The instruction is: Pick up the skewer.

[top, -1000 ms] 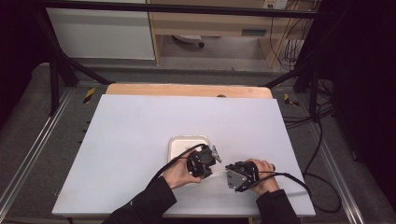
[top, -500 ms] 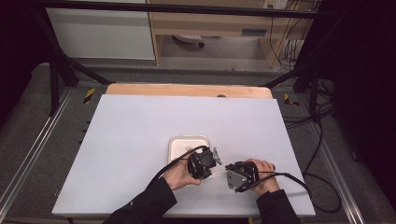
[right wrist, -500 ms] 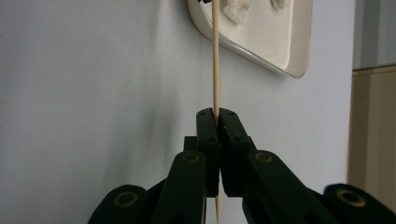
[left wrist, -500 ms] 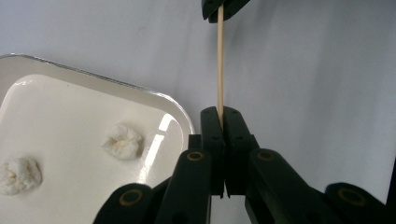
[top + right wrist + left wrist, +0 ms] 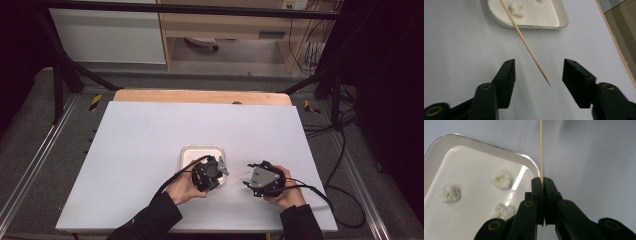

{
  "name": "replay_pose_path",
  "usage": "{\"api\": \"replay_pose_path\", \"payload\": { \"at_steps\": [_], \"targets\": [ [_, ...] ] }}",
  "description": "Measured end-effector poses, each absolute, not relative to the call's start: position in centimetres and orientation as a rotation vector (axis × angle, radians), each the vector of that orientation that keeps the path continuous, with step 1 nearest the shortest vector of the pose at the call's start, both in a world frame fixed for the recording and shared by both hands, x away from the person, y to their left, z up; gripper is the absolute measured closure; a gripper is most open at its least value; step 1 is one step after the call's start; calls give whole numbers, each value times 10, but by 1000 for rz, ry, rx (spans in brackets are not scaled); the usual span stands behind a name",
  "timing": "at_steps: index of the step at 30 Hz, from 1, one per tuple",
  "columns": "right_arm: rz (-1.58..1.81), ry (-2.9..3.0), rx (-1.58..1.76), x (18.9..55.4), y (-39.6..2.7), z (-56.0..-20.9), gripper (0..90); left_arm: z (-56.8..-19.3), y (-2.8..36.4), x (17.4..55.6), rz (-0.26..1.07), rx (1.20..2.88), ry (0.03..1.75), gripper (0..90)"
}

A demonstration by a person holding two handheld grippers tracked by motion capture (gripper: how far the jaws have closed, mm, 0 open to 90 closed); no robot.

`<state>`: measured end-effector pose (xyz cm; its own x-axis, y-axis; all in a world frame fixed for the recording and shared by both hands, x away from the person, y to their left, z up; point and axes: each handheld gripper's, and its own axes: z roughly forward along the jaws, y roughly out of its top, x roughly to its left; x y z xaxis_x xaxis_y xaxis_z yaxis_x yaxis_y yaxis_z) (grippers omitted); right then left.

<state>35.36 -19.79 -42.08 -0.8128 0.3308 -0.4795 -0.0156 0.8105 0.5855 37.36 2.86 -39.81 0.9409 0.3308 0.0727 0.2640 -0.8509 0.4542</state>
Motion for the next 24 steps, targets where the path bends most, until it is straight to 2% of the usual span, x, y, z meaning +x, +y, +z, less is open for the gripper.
{"api": "replay_pose_path", "payload": {
  "at_steps": [1,2,5,7,24],
  "targets": [
    [786,2411,232,354,-198,-421,393,-398,31,374,206,2645,436,885],
    [820,2397,312,355,-201,-420,329,-397,34,374,209,2642,443,885],
    [845,2393,369,356,-204,-419,306,-397,45,373,219,2622,468,885],
    [885,2392,494,358,-208,-420,240,-396,52,372,227,2612,482,885],
    [1025,2442,887,363,-213,-430,68,-395,128,358,305,2369,688,884]
  ]
}}
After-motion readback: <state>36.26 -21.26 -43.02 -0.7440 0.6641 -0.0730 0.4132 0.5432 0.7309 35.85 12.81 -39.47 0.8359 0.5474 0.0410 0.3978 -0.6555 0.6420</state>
